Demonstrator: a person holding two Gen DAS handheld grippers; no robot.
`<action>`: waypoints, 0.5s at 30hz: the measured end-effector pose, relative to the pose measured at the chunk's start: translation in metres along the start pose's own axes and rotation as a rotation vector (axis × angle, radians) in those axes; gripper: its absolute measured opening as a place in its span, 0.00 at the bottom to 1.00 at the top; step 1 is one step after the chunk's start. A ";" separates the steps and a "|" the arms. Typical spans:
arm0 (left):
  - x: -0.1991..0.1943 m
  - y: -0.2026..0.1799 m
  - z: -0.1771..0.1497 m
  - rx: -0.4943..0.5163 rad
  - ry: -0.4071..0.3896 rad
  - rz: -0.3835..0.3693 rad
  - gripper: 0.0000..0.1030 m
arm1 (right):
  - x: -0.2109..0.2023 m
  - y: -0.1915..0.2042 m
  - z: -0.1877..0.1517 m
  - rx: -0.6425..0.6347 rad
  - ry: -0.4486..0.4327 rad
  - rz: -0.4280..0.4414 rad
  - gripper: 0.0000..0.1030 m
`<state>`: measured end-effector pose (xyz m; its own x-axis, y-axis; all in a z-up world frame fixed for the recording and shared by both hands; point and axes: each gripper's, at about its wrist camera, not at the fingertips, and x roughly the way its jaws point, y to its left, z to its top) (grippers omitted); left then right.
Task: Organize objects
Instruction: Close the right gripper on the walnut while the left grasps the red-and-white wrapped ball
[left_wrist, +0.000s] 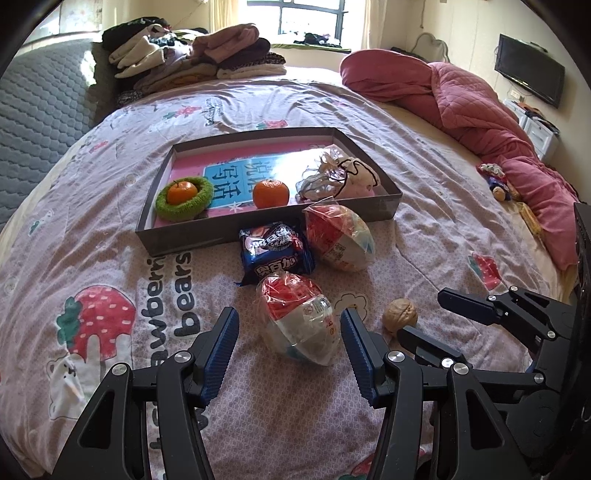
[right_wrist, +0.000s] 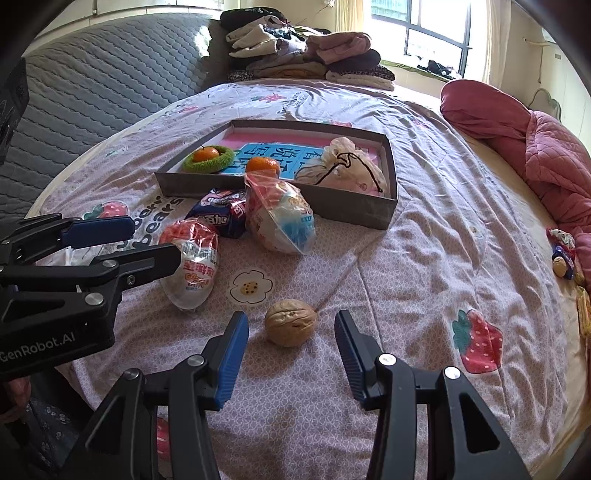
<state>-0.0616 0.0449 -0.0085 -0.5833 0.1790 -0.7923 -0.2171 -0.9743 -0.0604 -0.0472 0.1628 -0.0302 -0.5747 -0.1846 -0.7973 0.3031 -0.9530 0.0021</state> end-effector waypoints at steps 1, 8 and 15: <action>0.003 0.001 0.000 -0.002 0.003 0.001 0.57 | 0.002 -0.001 0.000 0.002 0.004 0.002 0.47; 0.020 0.004 0.003 -0.029 0.031 -0.007 0.57 | 0.016 -0.005 -0.002 0.012 0.029 0.007 0.47; 0.034 0.004 0.007 -0.039 0.046 -0.015 0.60 | 0.029 -0.003 -0.001 -0.005 0.040 0.011 0.47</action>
<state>-0.0879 0.0480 -0.0314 -0.5433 0.1877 -0.8183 -0.1940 -0.9764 -0.0952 -0.0642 0.1603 -0.0541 -0.5402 -0.1852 -0.8209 0.3133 -0.9496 0.0081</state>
